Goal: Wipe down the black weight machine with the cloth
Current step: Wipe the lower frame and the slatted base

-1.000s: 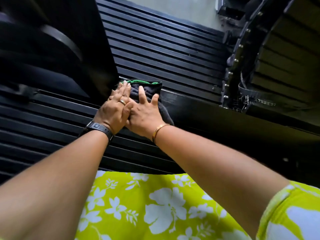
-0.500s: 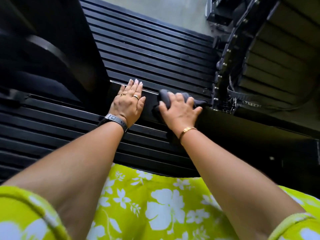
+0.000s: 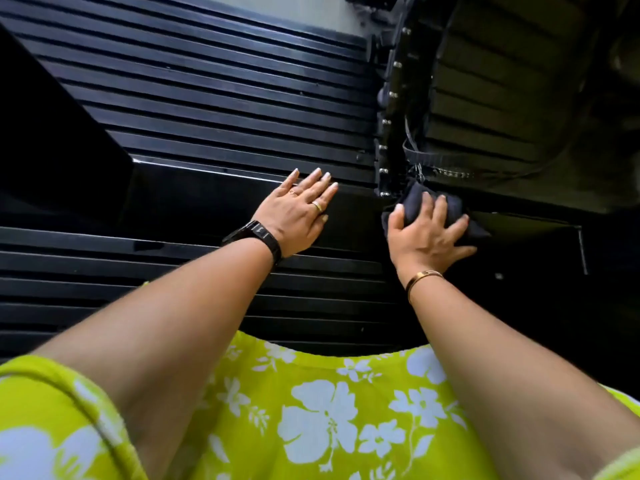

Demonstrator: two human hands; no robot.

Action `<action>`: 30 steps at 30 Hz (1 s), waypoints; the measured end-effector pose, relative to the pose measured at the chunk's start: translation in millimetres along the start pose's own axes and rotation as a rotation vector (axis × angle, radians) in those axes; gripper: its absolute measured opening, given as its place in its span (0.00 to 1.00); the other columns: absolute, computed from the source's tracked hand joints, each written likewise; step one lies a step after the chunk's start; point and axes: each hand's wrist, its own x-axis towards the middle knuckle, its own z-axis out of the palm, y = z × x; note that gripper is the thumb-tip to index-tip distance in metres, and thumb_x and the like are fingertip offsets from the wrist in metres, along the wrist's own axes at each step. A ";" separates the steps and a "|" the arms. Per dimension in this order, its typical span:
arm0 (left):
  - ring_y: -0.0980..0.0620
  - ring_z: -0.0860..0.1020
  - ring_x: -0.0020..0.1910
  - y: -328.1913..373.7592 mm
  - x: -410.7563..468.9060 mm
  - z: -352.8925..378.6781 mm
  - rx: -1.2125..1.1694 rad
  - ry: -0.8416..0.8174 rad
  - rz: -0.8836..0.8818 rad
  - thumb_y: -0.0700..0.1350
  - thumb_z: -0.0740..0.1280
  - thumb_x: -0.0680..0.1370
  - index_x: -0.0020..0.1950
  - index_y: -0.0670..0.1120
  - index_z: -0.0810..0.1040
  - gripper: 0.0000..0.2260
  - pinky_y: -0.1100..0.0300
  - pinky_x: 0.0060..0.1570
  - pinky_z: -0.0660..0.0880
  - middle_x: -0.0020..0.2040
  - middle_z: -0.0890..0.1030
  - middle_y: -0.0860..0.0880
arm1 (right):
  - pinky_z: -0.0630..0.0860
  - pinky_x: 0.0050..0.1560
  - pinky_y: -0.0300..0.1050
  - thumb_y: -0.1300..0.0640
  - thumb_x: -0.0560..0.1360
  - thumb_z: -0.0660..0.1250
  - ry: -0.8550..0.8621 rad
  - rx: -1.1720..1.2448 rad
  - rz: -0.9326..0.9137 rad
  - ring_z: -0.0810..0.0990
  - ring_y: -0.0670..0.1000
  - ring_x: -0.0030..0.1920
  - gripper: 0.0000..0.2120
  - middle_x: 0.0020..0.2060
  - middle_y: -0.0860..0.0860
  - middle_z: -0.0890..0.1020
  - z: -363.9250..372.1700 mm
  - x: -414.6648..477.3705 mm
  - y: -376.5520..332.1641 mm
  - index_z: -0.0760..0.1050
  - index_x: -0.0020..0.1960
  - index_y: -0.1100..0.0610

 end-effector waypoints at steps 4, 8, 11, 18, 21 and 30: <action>0.51 0.47 0.79 -0.3 1.4 3.3 -0.016 0.010 0.025 0.50 0.52 0.83 0.80 0.47 0.51 0.25 0.52 0.75 0.38 0.80 0.52 0.48 | 0.51 0.68 0.71 0.34 0.75 0.49 -0.036 -0.125 -0.341 0.50 0.62 0.76 0.33 0.78 0.47 0.56 -1.1 5.7 22.5 0.53 0.78 0.44; 0.50 0.47 0.79 0.7 0.8 3.4 -0.021 0.014 0.030 0.51 0.49 0.83 0.80 0.46 0.51 0.25 0.52 0.76 0.40 0.80 0.52 0.48 | 0.54 0.69 0.67 0.32 0.69 0.43 -0.036 -0.121 -0.403 0.52 0.59 0.76 0.38 0.77 0.45 0.57 -2.3 13.7 53.1 0.54 0.77 0.42; 0.51 0.47 0.79 -0.2 2.3 4.4 -0.016 0.010 0.019 0.51 0.48 0.83 0.80 0.47 0.51 0.25 0.53 0.76 0.40 0.79 0.52 0.48 | 0.54 0.70 0.66 0.34 0.73 0.49 -0.014 -0.020 -0.122 0.52 0.58 0.76 0.34 0.78 0.45 0.55 -2.2 24.8 64.8 0.55 0.78 0.43; 0.48 0.57 0.77 -0.7 1.5 8.0 -0.027 0.032 0.026 0.54 0.45 0.79 0.77 0.44 0.61 0.28 0.51 0.76 0.49 0.77 0.62 0.46 | 0.48 0.69 0.73 0.37 0.77 0.51 -0.015 0.048 0.251 0.48 0.62 0.76 0.32 0.78 0.48 0.52 -0.2 33.3 34.4 0.54 0.78 0.48; 0.46 0.61 0.76 -1.0 2.4 7.3 -0.029 0.028 0.027 0.53 0.46 0.79 0.76 0.43 0.64 0.28 0.49 0.75 0.52 0.75 0.65 0.44 | 0.48 0.67 0.75 0.38 0.78 0.50 -0.018 0.067 0.290 0.47 0.65 0.76 0.32 0.79 0.50 0.51 3.1 23.1 5.7 0.53 0.79 0.50; 0.43 0.64 0.74 -3.2 5.6 6.8 -0.050 0.051 0.059 0.50 0.50 0.80 0.75 0.41 0.66 0.25 0.44 0.73 0.58 0.74 0.68 0.42 | 0.52 0.66 0.73 0.39 0.74 0.50 0.092 0.017 0.123 0.53 0.63 0.76 0.32 0.76 0.50 0.61 13.4 16.1 0.9 0.63 0.75 0.49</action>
